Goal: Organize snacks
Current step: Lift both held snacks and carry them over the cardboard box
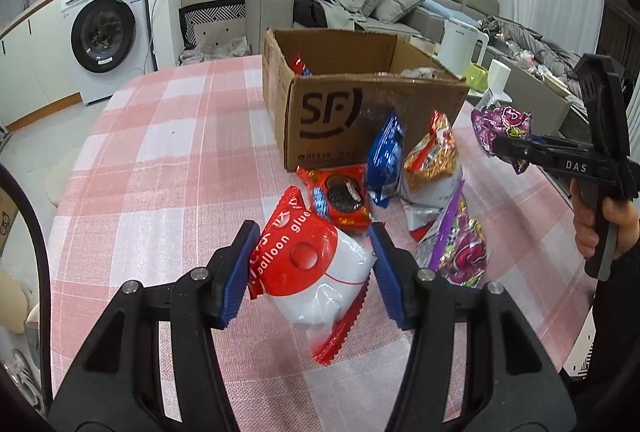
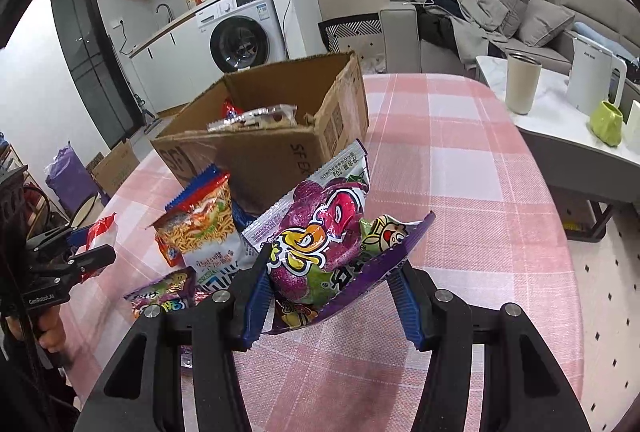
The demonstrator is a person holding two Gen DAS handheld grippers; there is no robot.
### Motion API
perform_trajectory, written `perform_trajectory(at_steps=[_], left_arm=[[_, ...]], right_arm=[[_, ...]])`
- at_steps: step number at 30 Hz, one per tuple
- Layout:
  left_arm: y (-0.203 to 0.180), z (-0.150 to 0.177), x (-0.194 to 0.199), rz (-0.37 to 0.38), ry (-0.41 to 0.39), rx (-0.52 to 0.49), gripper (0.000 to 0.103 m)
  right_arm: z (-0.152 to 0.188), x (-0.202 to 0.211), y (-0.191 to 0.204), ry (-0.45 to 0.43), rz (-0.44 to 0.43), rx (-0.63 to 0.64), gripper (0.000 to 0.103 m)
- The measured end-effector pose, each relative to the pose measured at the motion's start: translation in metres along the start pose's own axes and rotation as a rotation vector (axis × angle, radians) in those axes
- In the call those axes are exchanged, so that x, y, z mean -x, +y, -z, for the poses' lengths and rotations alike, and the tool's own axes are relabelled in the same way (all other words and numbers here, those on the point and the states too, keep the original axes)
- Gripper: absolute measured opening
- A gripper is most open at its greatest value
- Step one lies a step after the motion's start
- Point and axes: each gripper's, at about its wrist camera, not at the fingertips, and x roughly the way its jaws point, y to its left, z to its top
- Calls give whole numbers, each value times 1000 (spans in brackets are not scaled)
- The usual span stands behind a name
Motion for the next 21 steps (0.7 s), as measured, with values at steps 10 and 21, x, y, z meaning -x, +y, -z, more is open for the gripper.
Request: perform_trajectory(at_steps=[10,21], left_arm=[[-8,-19,13,-9,-64,7,53],[-24,-52,16,0,-126,-6,53]], right_arm=[[-9,26,8,-60,-4,4,55],[-19,35,14,-101,-22,2,55]])
